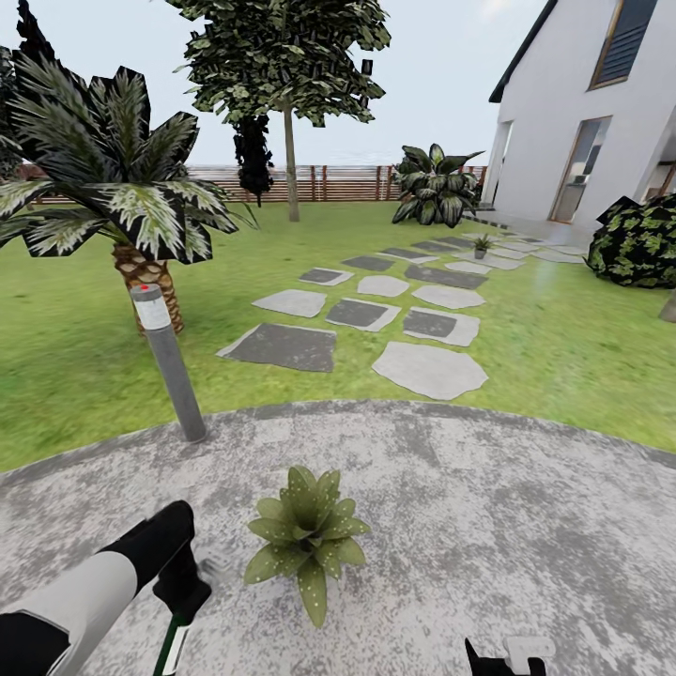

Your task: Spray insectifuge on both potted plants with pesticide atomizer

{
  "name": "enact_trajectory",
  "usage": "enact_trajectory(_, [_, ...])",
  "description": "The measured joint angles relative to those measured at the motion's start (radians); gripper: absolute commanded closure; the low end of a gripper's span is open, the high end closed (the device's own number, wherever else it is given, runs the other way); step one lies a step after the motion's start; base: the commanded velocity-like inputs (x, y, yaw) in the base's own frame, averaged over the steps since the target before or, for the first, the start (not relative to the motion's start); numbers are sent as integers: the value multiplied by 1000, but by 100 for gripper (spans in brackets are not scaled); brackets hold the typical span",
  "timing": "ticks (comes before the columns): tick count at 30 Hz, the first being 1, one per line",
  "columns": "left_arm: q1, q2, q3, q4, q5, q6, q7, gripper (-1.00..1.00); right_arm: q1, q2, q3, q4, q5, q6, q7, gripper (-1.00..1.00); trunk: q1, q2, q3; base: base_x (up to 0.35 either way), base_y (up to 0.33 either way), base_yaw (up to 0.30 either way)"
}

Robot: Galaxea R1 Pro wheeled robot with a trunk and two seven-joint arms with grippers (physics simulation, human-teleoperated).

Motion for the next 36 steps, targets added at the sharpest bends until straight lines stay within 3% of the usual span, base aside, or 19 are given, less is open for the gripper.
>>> enact_trajectory(5, [0, -7, 7, -6, -15, 1, 1, 100, 0, 0, 2, 0, 2, 0, 2, -100, 0, 0, 0, 0, 0, 0])
enact_trajectory(17, [-17, -3, 11, -15, -13, 5, -1, 100, 0, 0, 0, -2, 0, 0, 0, -100, 0, 0, 0, 0, 12, -11])
enact_trajectory(31, [-20, -3, 12, -15, -14, 11, 4, 100, 0, 0, 0, -1, -2, 0, 2, -100, 0, 0, 0, 45, 294, -250])
enact_trajectory(36, [-20, -9, 11, -15, -15, 13, 4, 100, 0, 0, 1, -1, -2, 0, 2, -100, 0, 0, 0, 76, 306, -43])
